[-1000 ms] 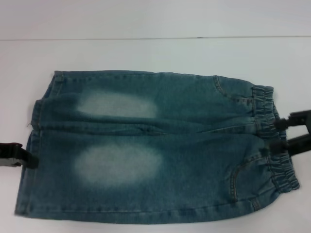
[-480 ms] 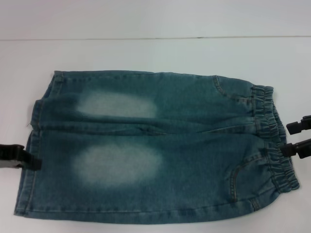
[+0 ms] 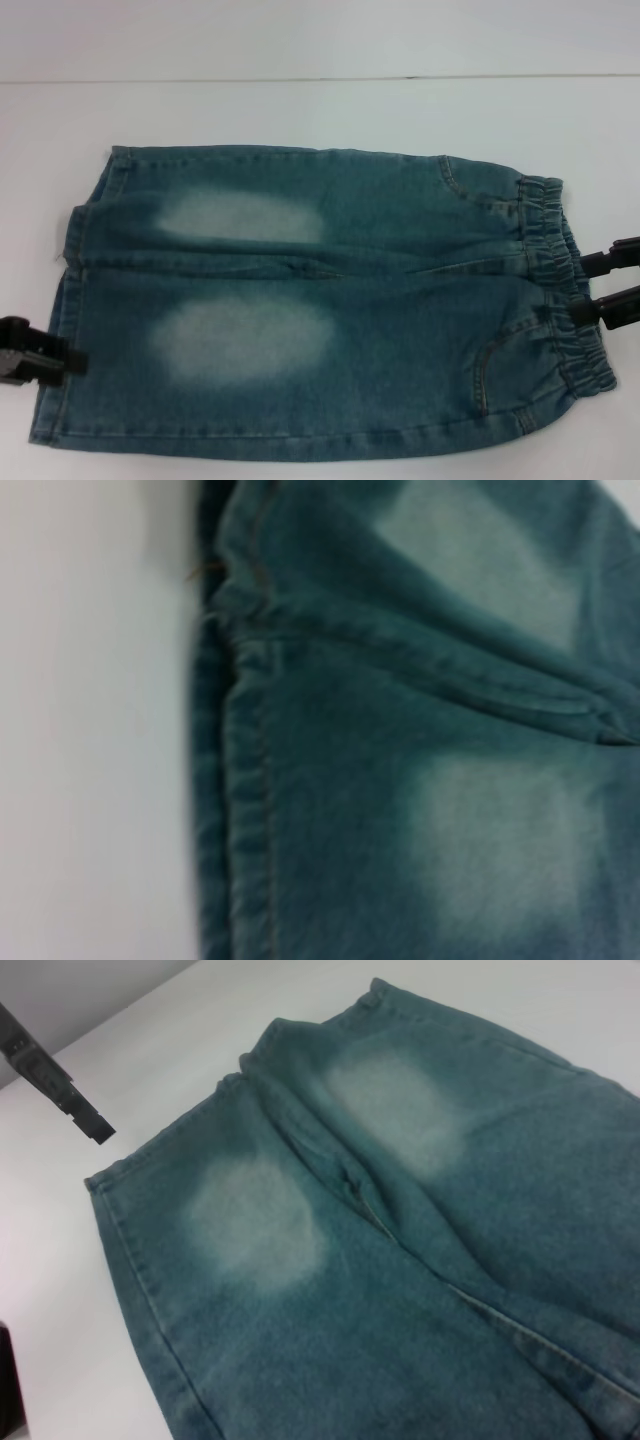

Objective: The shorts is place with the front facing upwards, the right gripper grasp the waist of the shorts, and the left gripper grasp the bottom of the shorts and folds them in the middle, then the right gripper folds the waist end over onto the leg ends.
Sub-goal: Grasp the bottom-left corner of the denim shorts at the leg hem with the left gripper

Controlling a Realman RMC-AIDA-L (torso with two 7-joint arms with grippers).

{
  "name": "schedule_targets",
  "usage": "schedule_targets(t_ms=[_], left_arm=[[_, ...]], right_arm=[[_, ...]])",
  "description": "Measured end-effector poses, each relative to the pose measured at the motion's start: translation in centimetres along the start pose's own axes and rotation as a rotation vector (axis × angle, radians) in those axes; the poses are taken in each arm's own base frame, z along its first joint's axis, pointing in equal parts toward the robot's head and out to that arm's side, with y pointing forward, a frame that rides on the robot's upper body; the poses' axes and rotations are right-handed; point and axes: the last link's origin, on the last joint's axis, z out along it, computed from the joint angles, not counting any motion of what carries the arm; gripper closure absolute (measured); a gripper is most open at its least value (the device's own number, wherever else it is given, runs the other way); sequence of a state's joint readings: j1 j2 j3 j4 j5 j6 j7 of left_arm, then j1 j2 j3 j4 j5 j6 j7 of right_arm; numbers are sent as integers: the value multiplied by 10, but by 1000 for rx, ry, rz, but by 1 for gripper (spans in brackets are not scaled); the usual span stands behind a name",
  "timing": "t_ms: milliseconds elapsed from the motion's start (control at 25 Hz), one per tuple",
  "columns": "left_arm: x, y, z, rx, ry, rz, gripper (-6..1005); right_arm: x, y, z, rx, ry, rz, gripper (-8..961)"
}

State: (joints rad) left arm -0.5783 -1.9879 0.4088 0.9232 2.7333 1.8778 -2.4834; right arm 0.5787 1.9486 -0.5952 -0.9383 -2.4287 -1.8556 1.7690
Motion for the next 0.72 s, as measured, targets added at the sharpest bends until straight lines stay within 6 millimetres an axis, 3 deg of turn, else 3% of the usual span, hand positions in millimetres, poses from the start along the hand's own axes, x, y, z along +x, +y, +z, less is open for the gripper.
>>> schedule_targets(t_ms=[280, 480, 720], left_arm=[[-7, -10, -2, 64, -28, -53, 618], [-8, -16, -1, 106, -30, -88, 430], [-7, -20, 2, 138, -24, -98, 430]], right_arm=[[-1, 2, 6, -23, 1, -22, 26], [-2, 2, 8, -28, 0, -36, 26], [-2, 1, 10, -29, -4, -41, 27]])
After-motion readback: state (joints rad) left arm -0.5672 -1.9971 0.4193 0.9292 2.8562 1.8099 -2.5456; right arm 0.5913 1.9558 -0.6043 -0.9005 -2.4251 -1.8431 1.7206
